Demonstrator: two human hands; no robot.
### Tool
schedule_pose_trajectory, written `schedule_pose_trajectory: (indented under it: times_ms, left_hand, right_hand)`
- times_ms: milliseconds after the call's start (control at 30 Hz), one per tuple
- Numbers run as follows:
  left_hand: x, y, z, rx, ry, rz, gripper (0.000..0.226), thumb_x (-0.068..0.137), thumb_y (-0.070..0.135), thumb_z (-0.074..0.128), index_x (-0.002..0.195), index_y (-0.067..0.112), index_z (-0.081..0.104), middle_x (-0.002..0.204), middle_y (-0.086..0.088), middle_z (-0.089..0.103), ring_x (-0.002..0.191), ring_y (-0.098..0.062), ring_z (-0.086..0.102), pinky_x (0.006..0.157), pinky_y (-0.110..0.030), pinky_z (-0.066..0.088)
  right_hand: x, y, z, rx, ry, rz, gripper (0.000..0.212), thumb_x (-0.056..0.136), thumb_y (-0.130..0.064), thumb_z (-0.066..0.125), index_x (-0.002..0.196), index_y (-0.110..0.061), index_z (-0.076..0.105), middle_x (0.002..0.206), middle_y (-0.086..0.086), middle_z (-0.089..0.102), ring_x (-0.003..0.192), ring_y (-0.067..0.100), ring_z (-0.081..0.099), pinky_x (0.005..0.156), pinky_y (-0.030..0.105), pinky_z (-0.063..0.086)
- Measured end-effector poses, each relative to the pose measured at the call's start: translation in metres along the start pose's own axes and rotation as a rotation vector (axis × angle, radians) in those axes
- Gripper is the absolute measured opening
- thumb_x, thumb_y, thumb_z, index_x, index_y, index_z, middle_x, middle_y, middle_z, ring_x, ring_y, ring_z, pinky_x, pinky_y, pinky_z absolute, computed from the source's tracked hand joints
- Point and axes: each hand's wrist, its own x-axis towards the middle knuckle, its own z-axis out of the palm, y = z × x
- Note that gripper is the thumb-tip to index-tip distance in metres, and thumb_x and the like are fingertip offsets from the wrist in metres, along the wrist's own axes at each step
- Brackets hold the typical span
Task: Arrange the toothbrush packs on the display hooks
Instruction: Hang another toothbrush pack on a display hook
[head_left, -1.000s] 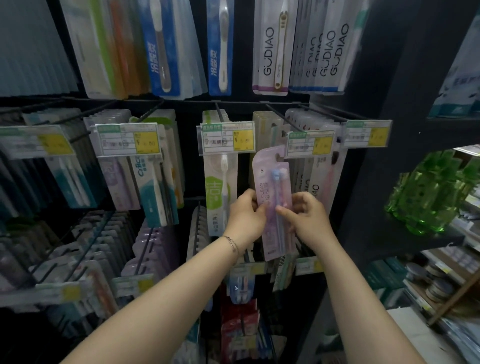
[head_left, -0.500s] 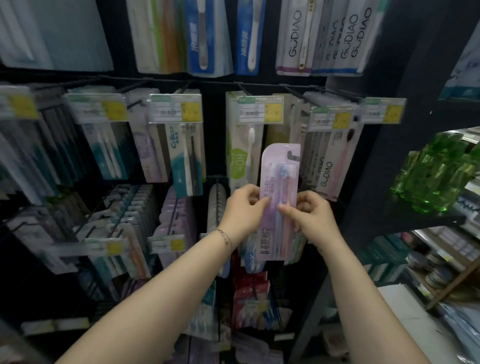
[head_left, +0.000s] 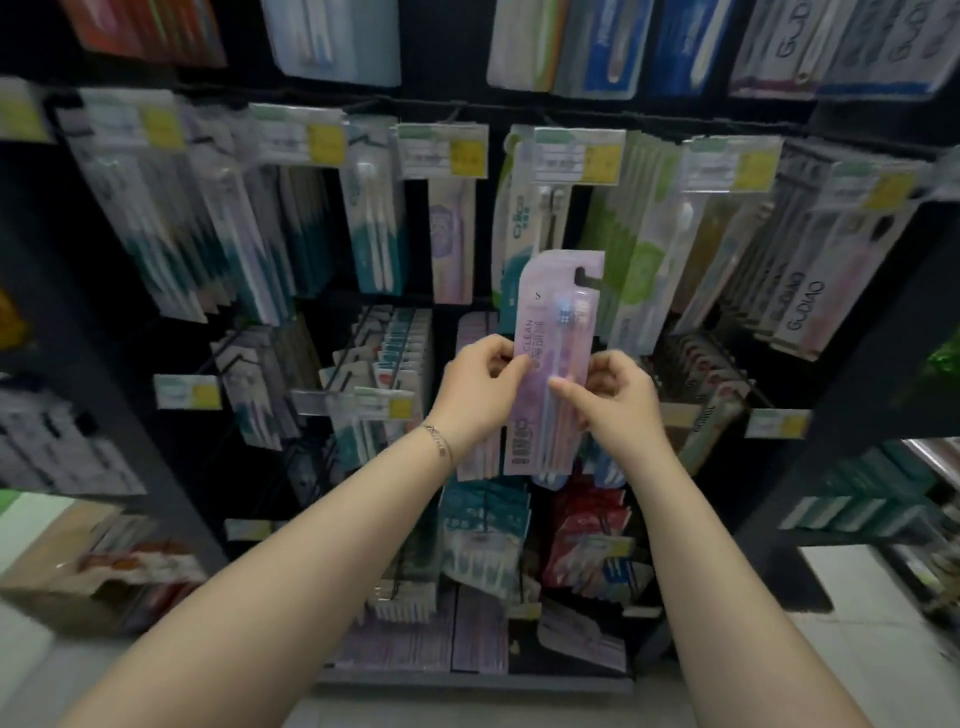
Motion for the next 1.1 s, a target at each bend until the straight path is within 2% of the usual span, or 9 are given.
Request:
schedule_pose_trajectory:
  times_ms: [167,267,400,500,600,733,867,933,1100]
  left_hand:
    - [-0.013,-0.041,-0.03,0.068,-0.009,-0.052,0.02,0.094,0.029,0.057,0.087,0.013,0.067,0.085,-0.002,0.07,0.084,-0.02,0.066,0.081,-0.046,0.055]
    - [-0.024,-0.065,-0.04,0.106,-0.039,-0.08,0.023,0.095,0.028,0.056,0.088,0.009,0.066,0.086,-0.006,0.069,0.084,-0.022,0.065,0.079,-0.041,0.055]
    - [-0.034,-0.094,-0.047,0.12,-0.078,-0.1,0.019,0.096,0.027,0.055,0.083,0.016,0.064,0.079,0.004,0.065,0.074,-0.011,0.06,0.069,-0.028,0.05]
    - [-0.037,-0.115,-0.045,0.113,-0.111,-0.151,0.019,0.096,0.027,0.056,0.086,0.015,0.066,0.086,0.0,0.069,0.083,-0.015,0.065,0.076,-0.032,0.053]
    - [-0.037,-0.136,-0.041,0.123,-0.157,-0.182,0.018,0.095,0.028,0.057,0.087,0.016,0.068,0.088,0.001,0.071,0.084,-0.014,0.066,0.079,-0.035,0.055]
    - [-0.039,-0.166,-0.032,0.164,-0.235,-0.221,0.02,0.095,0.028,0.058,0.087,0.012,0.066,0.076,0.007,0.068,0.068,-0.004,0.062,0.072,-0.032,0.052]
    - [-0.043,-0.196,-0.02,0.123,-0.309,-0.272,0.018,0.094,0.023,0.059,0.098,0.008,0.068,0.095,0.0,0.073,0.09,-0.011,0.069,0.088,-0.042,0.056]
    - [-0.042,-0.206,-0.015,0.094,-0.318,-0.305,0.016,0.094,0.02,0.06,0.1,0.009,0.07,0.099,0.0,0.074,0.093,-0.011,0.069,0.089,-0.041,0.056]
    - [-0.038,-0.221,-0.004,0.088,-0.317,-0.361,0.015,0.093,0.015,0.061,0.102,0.012,0.072,0.102,0.003,0.073,0.096,-0.008,0.068,0.092,-0.039,0.054]
  right_hand:
    - [-0.015,0.016,0.042,0.015,-0.066,0.061,0.021,0.081,-0.019,0.076,0.084,-0.021,0.055,0.081,-0.002,0.065,0.067,0.009,0.061,0.057,0.02,0.048]
    - [-0.025,0.033,0.063,0.023,-0.107,0.1,0.022,0.082,-0.017,0.076,0.084,-0.022,0.054,0.081,-0.001,0.065,0.068,0.011,0.061,0.058,0.021,0.049]
    - [-0.034,0.058,0.082,0.004,-0.169,0.167,0.019,0.084,-0.022,0.073,0.088,-0.026,0.055,0.088,0.001,0.067,0.076,0.014,0.064,0.064,0.026,0.053]
    - [-0.038,0.077,0.09,0.007,-0.211,0.187,0.012,0.088,-0.021,0.069,0.089,-0.023,0.056,0.086,0.001,0.067,0.071,0.013,0.064,0.063,0.026,0.054]
    - [-0.038,0.096,0.094,-0.003,-0.249,0.194,0.008,0.093,-0.017,0.062,0.089,-0.022,0.058,0.084,0.007,0.067,0.063,0.017,0.061,0.062,0.032,0.055]
    - [-0.039,0.125,0.095,-0.031,-0.315,0.232,0.006,0.094,-0.015,0.061,0.091,-0.021,0.06,0.087,0.006,0.065,0.067,0.021,0.061,0.065,0.037,0.055]
    - [-0.042,0.152,0.097,-0.088,-0.362,0.262,0.003,0.094,-0.017,0.06,0.095,-0.014,0.059,0.084,0.002,0.064,0.071,0.024,0.063,0.067,0.041,0.056]
    - [-0.043,0.162,0.099,-0.121,-0.369,0.273,0.006,0.094,-0.018,0.06,0.098,-0.014,0.06,0.084,0.005,0.065,0.072,0.027,0.064,0.07,0.044,0.055]
    - [-0.037,0.183,0.102,-0.162,-0.422,0.285,0.008,0.094,-0.019,0.059,0.101,-0.023,0.059,0.086,-0.007,0.064,0.077,0.013,0.063,0.076,0.035,0.053]
